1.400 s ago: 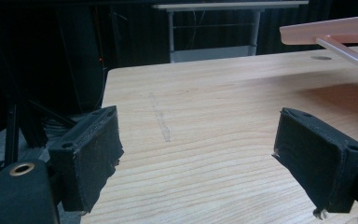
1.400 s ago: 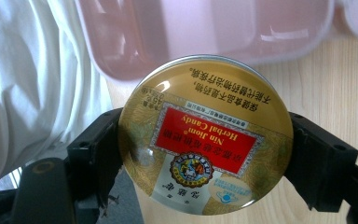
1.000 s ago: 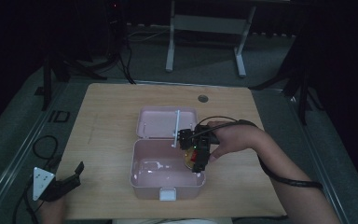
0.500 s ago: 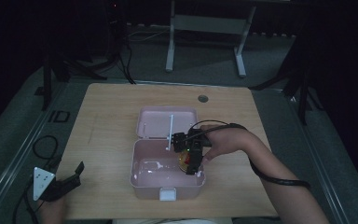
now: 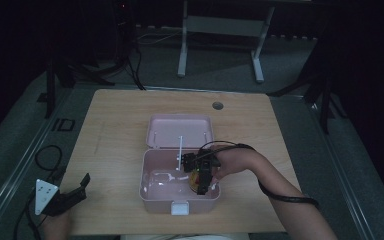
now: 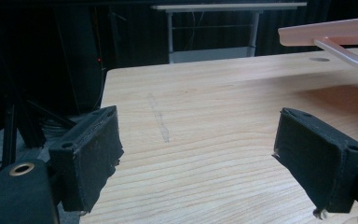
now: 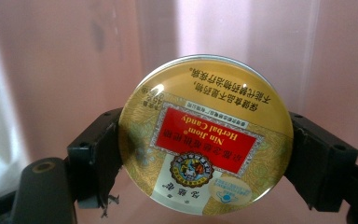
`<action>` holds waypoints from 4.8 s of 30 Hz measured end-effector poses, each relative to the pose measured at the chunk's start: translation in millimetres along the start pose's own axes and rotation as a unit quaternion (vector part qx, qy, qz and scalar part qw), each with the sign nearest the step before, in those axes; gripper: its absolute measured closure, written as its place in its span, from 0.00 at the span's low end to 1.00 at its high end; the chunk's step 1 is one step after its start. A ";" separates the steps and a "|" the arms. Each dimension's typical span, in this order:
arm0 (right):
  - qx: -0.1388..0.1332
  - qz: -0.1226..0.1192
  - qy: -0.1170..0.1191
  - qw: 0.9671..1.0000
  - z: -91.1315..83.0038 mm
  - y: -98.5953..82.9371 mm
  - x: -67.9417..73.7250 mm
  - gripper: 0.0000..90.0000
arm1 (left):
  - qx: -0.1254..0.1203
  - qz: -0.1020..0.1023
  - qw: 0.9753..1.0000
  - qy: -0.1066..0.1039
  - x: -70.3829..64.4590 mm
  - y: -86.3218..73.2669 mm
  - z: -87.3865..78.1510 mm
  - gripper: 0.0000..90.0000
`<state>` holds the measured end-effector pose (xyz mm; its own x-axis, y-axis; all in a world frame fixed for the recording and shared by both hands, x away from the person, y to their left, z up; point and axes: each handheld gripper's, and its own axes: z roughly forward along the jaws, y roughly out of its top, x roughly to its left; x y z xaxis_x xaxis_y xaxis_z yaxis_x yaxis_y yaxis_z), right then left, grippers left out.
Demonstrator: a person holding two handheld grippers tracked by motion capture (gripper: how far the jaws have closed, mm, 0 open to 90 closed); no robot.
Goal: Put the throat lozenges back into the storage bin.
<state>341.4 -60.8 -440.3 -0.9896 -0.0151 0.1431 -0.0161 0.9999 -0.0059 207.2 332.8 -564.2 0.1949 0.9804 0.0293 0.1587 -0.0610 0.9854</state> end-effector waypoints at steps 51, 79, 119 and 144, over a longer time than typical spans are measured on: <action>-0.064 0.002 -0.028 0.998 -31.5 -16.1 7.4 0.14 | 0.001 0.003 1.000 -0.001 -0.5 0.1 0.1 0.17; -0.208 0.128 -0.094 0.965 -10.3 -158.1 -15.1 0.12 | 0.003 0.006 1.000 0.001 -1.2 0.3 0.6 0.17; -0.364 0.409 -0.305 0.779 100.7 -280.2 -55.5 0.12 | 0.004 0.005 1.000 0.000 -0.9 0.3 0.5 0.17; -0.384 0.531 -0.366 0.661 108.2 -314.9 -51.1 0.15 | 0.000 0.000 1.000 -0.001 0.2 0.0 0.1 0.17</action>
<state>381.6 -375.8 -552.7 -0.1942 0.9793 -0.0567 0.5418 0.1553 0.8261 207.4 332.9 -564.2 0.1961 0.9802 0.0286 0.1595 -0.0607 0.9853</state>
